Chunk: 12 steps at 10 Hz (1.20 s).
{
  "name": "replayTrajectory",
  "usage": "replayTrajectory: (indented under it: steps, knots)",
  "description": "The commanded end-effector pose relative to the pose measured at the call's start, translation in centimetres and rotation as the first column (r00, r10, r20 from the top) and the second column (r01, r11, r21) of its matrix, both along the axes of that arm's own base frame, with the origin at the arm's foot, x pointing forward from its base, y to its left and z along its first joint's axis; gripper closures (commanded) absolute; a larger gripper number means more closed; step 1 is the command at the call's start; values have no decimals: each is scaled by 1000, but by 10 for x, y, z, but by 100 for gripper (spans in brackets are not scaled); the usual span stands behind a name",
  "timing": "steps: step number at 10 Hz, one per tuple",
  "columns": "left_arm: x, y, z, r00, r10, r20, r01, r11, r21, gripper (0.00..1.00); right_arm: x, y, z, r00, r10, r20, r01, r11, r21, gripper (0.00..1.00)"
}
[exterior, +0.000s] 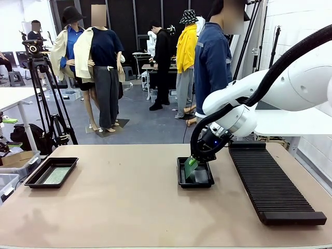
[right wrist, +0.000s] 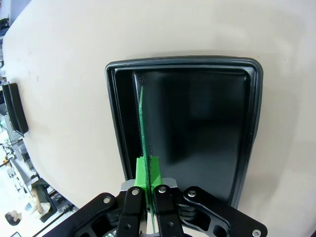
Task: Inspect and transfer BCBs to ESD trays.
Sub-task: Pick up the Blank PCB from the PCB Rack and place it in the right ESD tray.
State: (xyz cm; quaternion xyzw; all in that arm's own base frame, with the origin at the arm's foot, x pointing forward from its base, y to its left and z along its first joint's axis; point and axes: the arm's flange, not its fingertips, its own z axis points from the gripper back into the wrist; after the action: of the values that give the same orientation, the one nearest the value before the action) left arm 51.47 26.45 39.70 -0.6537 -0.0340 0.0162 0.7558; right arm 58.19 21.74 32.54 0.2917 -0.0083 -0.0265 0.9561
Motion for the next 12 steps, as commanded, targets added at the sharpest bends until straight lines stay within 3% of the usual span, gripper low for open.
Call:
replayTrajectory:
  steps: [1, 3, 6, 7, 9, 12]
  knots:
    - [-3, 0, 1, 1000, -15, 1, 15, 1000, 13, 0, -1, 1, 0, 1000, -16, 7, 16, 1000, -11, 94]
    - [-3, 0, 1, 1000, -15, 1, 15, 1000, 13, 0, -1, 2, 2, 999, -47, 4, 47, 998, -44, 65]
    - [-3, 0, 1, 1000, -15, 1, 15, 1000, 13, 0, -9, 2, 23, 998, -66, 3, 66, 989, -134, 6]
    - [-3, 0, 1, 1000, -15, 1, 15, 1000, 13, 0, -12, 0, 32, 997, -77, 4, 76, 984, -159, 0]
    - [-3, 0, 1, 1000, -15, 1, 15, 1000, 13, 0, -23, -2, 53, 995, -101, 20, 103, 966, -239, 0]
    - [-3, 0, 1, 1000, -15, 1, 15, 1000, 13, 0, -24, -3, 59, 993, -113, 19, 113, 951, -287, 0]
